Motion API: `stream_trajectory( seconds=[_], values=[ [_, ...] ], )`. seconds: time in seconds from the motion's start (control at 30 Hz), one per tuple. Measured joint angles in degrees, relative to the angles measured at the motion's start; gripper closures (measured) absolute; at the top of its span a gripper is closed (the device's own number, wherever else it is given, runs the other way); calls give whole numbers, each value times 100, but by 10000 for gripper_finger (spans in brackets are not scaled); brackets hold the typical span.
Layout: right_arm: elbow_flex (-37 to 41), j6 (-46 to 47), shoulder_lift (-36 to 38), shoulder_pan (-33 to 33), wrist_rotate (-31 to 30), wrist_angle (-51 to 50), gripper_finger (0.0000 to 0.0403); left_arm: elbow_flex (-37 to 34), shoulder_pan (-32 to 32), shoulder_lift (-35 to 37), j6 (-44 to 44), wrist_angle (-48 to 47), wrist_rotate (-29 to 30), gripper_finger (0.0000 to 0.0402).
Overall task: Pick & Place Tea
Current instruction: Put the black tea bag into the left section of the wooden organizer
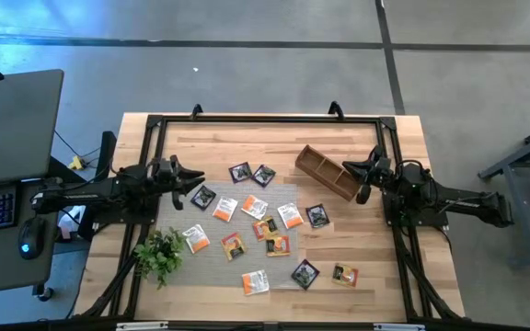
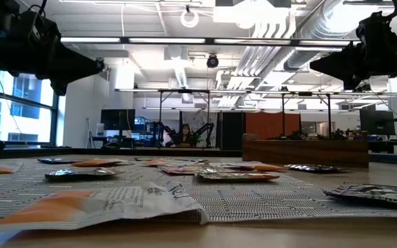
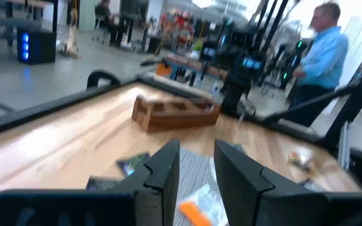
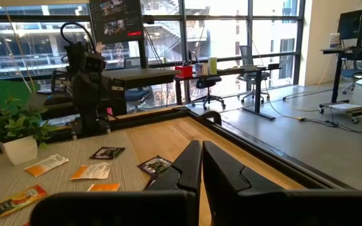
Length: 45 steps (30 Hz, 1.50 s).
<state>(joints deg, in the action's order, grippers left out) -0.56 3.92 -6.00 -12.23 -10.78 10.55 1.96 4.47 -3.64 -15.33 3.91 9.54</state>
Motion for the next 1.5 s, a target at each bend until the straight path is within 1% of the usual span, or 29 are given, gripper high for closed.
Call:
stream_trajectory(
  seconds=[0.1, 0.17, 0.23, 0.33, 0.4, 0.47, 0.57, 0.63, 0.7, 0.77, 0.87, 1.0, 1.1, 1.23, 1.37, 1.5],
  values=[
    [2, -3, 0, -2, 2, 2, 391, 0, 0, 2, 0, 219, 0, 303],
    [0, -182, -2, -2, -1, 1, 391, 0, 0, 0, 2, 304, 31, 303],
    [0, -492, -2, -1, -10, 1, 391, 0, 0, 0, 2, 346, 223, 303],
    [0, -989, -4, -2, -22, 56, 391, 0, 1, 0, 3, 518, 770, 303],
    [1, -1246, -2, 0, -25, 146, 391, 2, 2, 0, 44, 656, 865, 303],
    [0, -1465, -4, -2, -87, 175, 391, 2, 2, 2, 406, 706, 840, 303],
    [0, -1555, -3, -2, -392, 370, 391, 2, 2, 2, 1170, 710, 886, 303],
    [2, -1597, -4, -2, -430, 544, 391, 2, 2, 2, 1548, 710, 896, 303],
    [0, -1687, -4, -2, -366, 756, 391, 2, 2, 2, 1718, 710, 776, 303],
    [2, -1663, -4, -2, -151, 968, 391, 4, 2, 2, 1821, 714, 545, 303],
    [0, -1654, -2, -2, 353, 1293, 390, 4, 2, 2, 1860, 716, 317, 303],
    [2, -1638, -2, -2, 805, 1429, 377, 9, 2, 2, 1780, 886, 412, 303],
    [0, -1306, -45, -2, 828, 1423, 358, 11, 2, 2, 1529, 887, 387, 303],
    [1, -865, -251, -4, 747, 1421, 328, 11, 2, 2, 1556, 895, 296, 303],
    [1, -613, -631, -4, 803, 1427, 304, 11, 2, 0, 1561, 1117, 302, 303],
    [-86, -611, -1226, -7, 776, 1547, 290, 11, 2, 0, 1546, 1673, 374, 303]
  ],
)
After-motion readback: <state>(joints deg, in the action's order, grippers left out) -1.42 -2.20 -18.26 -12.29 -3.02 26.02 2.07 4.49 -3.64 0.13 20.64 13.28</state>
